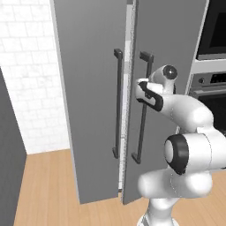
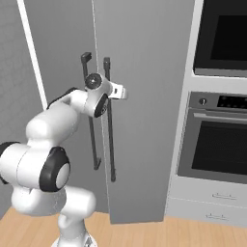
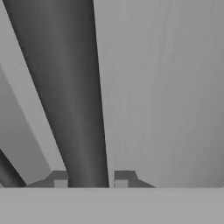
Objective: Take the strawberry from the fridge and place it on top of the pancake, located on the dining counter.
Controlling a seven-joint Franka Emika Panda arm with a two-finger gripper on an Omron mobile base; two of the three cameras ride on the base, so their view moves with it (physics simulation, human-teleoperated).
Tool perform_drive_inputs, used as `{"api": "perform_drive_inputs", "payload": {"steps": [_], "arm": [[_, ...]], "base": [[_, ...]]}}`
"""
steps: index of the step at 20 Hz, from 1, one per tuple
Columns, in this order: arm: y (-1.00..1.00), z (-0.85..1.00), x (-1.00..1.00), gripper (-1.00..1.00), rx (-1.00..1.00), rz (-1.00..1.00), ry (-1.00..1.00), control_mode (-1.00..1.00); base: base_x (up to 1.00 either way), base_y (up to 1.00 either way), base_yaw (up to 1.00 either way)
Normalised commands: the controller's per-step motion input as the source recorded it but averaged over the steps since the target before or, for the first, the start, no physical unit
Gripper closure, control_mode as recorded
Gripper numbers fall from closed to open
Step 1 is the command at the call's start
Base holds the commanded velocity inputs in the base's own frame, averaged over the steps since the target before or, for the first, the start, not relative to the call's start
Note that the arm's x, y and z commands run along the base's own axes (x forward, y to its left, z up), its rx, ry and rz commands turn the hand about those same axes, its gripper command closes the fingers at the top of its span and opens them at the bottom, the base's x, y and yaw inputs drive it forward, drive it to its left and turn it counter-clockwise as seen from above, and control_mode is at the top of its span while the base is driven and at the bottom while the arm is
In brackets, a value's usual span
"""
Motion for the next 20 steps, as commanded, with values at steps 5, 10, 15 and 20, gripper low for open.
{"api": "perform_drive_inputs", "payload": {"steps": [5,10,15,20], "arm": [[-1.00,0.00,-0.90,1.00,0.03,-0.05,0.00,-1.00],[-1.00,0.01,-0.86,1.00,0.05,-0.04,0.00,-1.00],[-1.00,0.19,-0.82,1.00,0.17,-0.08,0.00,-1.00],[-1.00,0.21,-0.99,-1.00,0.19,-0.15,0.00,-1.00]], "base": [[0.00,0.00,0.00],[0.00,0.00,0.00],[0.00,0.00,0.00],[0.00,0.00,0.00]]}}
